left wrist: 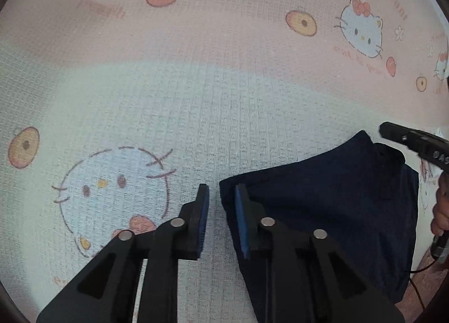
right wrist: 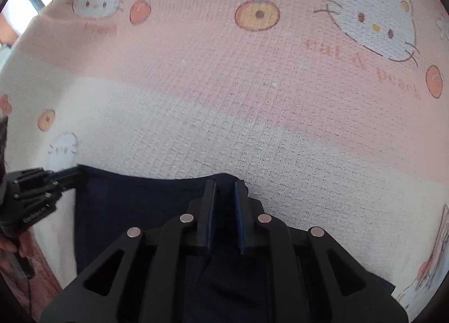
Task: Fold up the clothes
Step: 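Grasp the waistband edge of the shorts with both grippers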
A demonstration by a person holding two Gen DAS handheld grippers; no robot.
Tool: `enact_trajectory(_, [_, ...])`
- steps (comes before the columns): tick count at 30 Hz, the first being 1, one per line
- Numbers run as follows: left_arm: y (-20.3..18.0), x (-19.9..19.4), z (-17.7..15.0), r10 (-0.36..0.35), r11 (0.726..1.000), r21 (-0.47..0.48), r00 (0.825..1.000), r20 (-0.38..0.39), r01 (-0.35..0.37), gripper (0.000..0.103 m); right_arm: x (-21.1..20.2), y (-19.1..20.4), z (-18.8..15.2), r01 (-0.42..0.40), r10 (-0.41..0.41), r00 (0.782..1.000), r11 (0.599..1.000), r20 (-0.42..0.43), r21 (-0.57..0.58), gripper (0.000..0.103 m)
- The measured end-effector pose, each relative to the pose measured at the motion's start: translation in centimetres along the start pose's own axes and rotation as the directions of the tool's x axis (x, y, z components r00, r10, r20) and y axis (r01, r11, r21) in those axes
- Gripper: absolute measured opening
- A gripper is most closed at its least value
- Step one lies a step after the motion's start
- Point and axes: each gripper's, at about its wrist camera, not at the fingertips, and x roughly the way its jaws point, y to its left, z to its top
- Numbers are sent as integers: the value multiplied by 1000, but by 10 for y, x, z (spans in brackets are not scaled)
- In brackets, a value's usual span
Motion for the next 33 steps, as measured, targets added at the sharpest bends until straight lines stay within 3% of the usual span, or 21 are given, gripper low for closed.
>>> enact_trajectory(1, [-1, -5, -1, 6, 1000, 11, 1000, 16, -6, 39, -15, -6, -1, -21, 20, 999, 999, 34, 36, 17])
enact_trajectory(3, [-4, -15, -2, 15, 999, 33, 999, 49, -17, 39, -47, -23, -12, -33, 23, 995, 994, 99, 100, 29])
enact_trajectory(4, [-8, -18, -7, -18, 999, 47, 999, 46, 16, 39, -60, -31, -21, -8, -5, 994, 993, 110, 120, 31])
enact_trajectory(8, [-47, -14, -10, -127, 984, 127, 991, 31, 122, 39, -78, -76, -60, 193, -200, 979, 969, 31, 154, 33])
enact_trajectory(10, [-88, -11, 15, -138, 967, 221, 989, 42, 126, 39, -82, -101, -83, 279, -280, 960, 944, -19, 178, 33])
enact_trajectory(14, [-149, -2, 48, -286, 913, 303, 958, -8, 274, 39, -80, -158, -121, 206, -200, 978, 905, -55, 373, 33])
enact_trajectory(18, [-194, 21, 56, -289, 894, 335, 954, -79, 299, 39, -72, -175, -134, 140, -143, 989, 891, -26, 431, 36])
enact_trajectory(20, [-210, 40, 55, -275, 886, 355, 955, -112, 297, 39, -66, -168, -131, 111, -120, 993, 916, -1, 385, 39])
enact_trajectory(24, [-212, 43, 37, -213, 883, 406, 971, -106, 237, 37, -58, -151, -127, 92, -101, 995, 957, 20, 276, 35])
enact_trajectory(25, [-212, 43, 35, -207, 882, 413, 974, -95, 228, 35, -56, -148, -127, 74, -82, 996, 962, 22, 265, 30])
enact_trajectory(26, [-213, 43, 33, -201, 881, 419, 976, -84, 218, 32, -54, -144, -127, 56, -64, 998, 966, 23, 253, 17])
enact_trajectory(27, [-212, 44, 33, -178, 887, 419, 981, -81, 196, 20, -51, -141, -127, 43, -50, 998, 968, 25, 245, 11])
enact_trajectory(28, [-210, 43, 34, -174, 892, 410, 982, -75, 189, 9, -50, -141, -127, 43, -51, 998, 968, 25, 249, 11])
enact_trajectory(33, [-193, 21, 48, -222, 912, 351, 975, -16, 213, 6, -67, -147, -131, 112, -130, 991, 950, 43, 290, 6])
